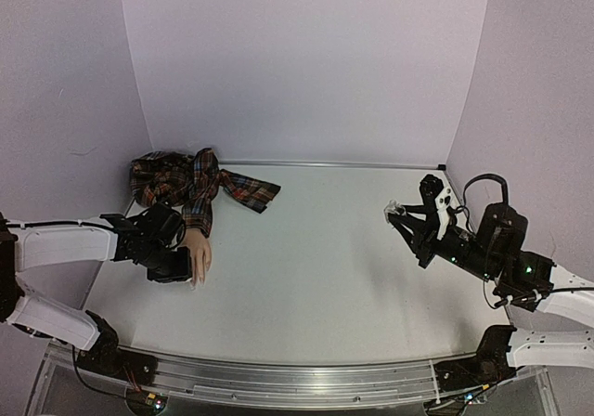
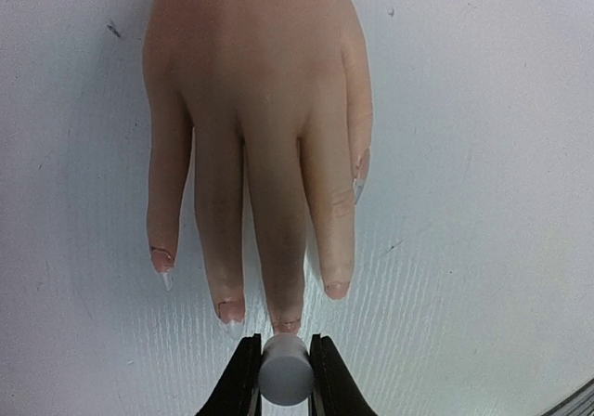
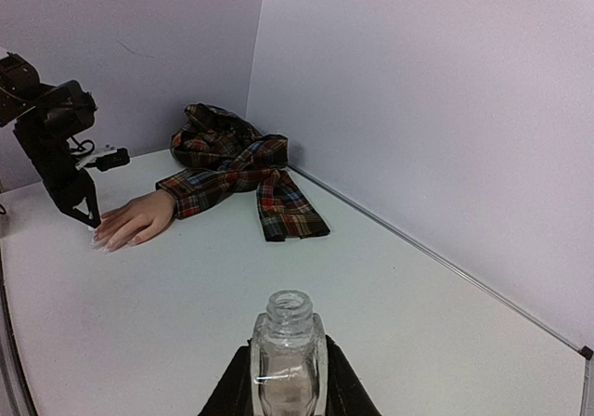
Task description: Paint the nails
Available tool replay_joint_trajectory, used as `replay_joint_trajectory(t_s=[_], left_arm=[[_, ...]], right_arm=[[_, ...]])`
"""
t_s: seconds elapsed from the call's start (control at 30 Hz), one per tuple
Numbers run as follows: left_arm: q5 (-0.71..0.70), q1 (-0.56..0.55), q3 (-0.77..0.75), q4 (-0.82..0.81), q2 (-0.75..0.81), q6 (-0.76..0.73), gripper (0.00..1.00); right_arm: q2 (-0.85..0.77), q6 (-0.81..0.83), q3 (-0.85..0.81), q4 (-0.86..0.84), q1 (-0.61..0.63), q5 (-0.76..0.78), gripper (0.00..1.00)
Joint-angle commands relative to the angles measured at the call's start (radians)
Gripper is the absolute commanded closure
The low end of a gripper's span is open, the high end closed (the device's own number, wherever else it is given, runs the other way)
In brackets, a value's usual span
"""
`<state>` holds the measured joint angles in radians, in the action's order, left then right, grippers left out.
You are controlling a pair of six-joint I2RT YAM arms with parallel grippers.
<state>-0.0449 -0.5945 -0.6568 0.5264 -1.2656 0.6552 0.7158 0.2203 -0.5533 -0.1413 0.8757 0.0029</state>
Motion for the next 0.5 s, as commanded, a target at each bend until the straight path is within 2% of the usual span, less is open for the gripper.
replay_joint_trajectory(t_s=[0.0, 0.3, 0.47], left_arm=[[0.011, 0.001, 0.004, 0.005, 0.026, 0.008, 1.00], [0.030, -0.008, 0.010, 0.001, 0.044, 0.005, 1.00], [-0.018, -0.027, 0.022, 0.019, 0.114, 0.033, 1.00]], right_arm=[[-0.007, -0.001, 0.002, -0.053, -0.002, -0.006, 1.00], [-0.004, -0.002, 0.001, -0.055, -0.003, -0.007, 1.00], [-0.013, -0.002, 0.006, -0.055, -0.004, -0.006, 1.00]])
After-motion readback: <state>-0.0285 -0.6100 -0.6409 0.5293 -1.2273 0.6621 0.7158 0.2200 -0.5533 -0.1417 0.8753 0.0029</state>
